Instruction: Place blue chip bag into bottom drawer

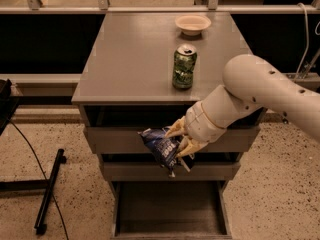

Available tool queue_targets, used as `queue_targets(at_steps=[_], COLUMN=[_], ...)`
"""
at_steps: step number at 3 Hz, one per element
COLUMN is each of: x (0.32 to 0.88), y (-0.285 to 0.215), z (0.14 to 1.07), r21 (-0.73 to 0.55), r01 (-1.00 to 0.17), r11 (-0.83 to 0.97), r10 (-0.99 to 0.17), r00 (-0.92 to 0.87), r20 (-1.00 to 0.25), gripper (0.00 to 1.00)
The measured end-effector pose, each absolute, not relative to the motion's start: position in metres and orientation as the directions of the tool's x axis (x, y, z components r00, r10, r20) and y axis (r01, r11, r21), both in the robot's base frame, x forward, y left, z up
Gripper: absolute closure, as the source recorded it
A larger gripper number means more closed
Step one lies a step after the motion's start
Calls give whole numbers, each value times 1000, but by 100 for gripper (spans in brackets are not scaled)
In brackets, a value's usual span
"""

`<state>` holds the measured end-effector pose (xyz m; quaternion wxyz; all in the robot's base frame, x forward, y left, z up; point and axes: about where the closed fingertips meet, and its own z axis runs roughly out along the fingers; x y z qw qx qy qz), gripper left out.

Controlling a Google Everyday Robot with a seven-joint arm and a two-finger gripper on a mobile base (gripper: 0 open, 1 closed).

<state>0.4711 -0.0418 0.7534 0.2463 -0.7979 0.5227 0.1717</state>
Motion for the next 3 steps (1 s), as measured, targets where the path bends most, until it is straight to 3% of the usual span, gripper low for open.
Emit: queue_targets(at_steps=[2,3], x=[469,445], y=[-52,-56], z=[717,649], r21=[-249,-287], r01=[-929,-939], r11=[-275,-189], r10=[-714,-619], r00=[371,341], r20=[-594,-707], gripper=[100,100])
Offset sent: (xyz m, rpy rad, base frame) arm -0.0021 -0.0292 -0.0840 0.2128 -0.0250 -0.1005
